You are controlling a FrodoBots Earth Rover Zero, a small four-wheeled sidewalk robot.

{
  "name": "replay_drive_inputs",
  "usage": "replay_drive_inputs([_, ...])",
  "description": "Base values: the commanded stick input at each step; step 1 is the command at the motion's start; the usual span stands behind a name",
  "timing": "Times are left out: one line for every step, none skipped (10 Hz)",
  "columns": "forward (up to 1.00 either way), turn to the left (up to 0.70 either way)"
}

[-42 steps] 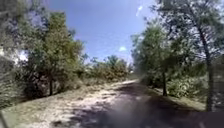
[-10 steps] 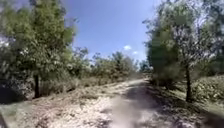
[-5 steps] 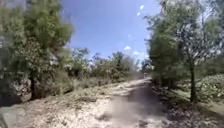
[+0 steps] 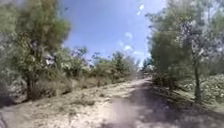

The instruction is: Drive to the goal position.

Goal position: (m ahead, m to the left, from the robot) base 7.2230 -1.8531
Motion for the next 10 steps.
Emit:
replay_drive_inputs([0.44, 0.02])
replay_drive_inputs([0.44, 0.02])
replay_drive_inputs([0.44, 0.02])
replay_drive_inputs([0.44, 0.02])
replay_drive_inputs([0.44, 0.02])
replay_drive_inputs([0.44, 0.02])
replay_drive_inputs([0.44, 0.02])
replay_drive_inputs([0.44, 0.02])
replay_drive_inputs([0.44, 0.02])
replay_drive_inputs([0.44, 0.02])
